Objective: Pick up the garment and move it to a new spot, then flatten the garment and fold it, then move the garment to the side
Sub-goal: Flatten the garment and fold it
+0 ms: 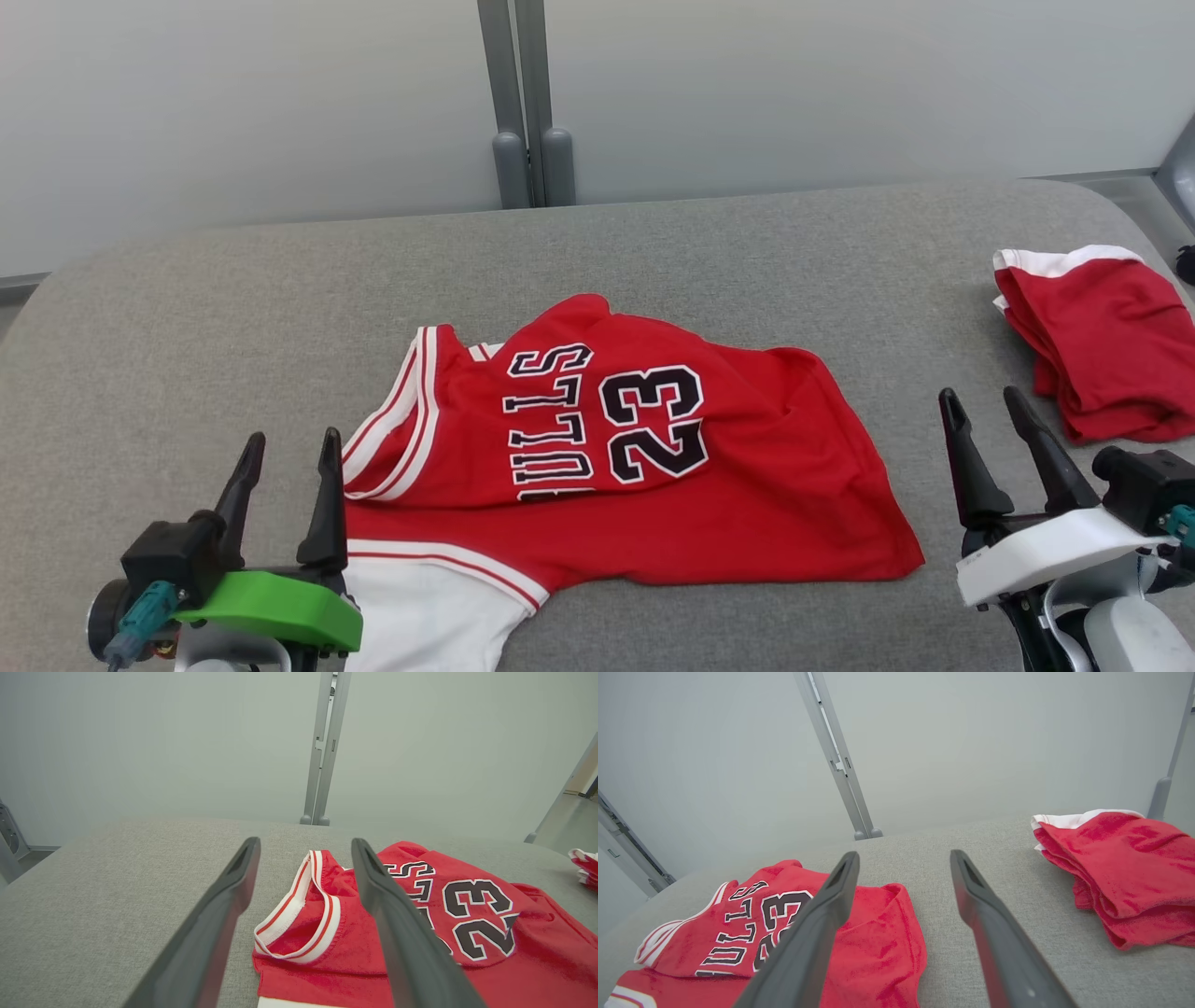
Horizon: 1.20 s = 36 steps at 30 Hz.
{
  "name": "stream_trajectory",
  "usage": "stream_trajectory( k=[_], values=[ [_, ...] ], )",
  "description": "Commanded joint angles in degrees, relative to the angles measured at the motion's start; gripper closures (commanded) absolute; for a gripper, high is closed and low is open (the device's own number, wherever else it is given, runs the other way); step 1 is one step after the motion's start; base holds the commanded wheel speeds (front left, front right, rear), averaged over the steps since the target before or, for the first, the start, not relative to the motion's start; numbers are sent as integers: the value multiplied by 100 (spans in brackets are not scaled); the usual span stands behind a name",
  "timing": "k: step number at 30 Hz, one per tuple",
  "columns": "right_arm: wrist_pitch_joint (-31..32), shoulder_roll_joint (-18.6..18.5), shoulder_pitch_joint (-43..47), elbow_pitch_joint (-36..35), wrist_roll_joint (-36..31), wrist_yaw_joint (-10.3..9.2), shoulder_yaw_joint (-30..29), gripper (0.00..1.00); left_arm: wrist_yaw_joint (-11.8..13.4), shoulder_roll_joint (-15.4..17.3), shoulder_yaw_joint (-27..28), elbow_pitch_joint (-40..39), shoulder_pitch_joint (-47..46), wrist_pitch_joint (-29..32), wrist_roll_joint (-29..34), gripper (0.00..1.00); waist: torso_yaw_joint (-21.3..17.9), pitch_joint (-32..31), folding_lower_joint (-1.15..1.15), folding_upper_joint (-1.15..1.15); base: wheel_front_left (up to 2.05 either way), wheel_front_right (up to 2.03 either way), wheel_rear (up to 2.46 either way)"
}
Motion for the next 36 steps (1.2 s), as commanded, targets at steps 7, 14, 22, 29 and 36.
stream_trajectory(
  k=[7,14,22,29,36],
  values=[
    [-420,85,290,-283,-519,0,-125,0,140,8,437,-535,424,-14,406,0,-68,-106,0,0,0,0,0],
    [-519,185,422,93,-717,0,-167,0,-19,-215,618,-439,724,-15,617,0,-80,-128,0,0,0,0,0],
    [-560,158,227,229,-685,0,-47,0,-244,-419,771,-290,655,-15,842,0,-110,-108,0,0,0,0,0],
    [-584,120,181,251,-676,0,1,0,-366,-516,871,-212,622,-14,964,0,-108,-101,0,0,0,0,0],
    [-461,86,211,321,-644,0,-47,0,-455,-576,906,-134,593,-14,1022,0,-79,-90,0,0,0,0,0]
  ],
)
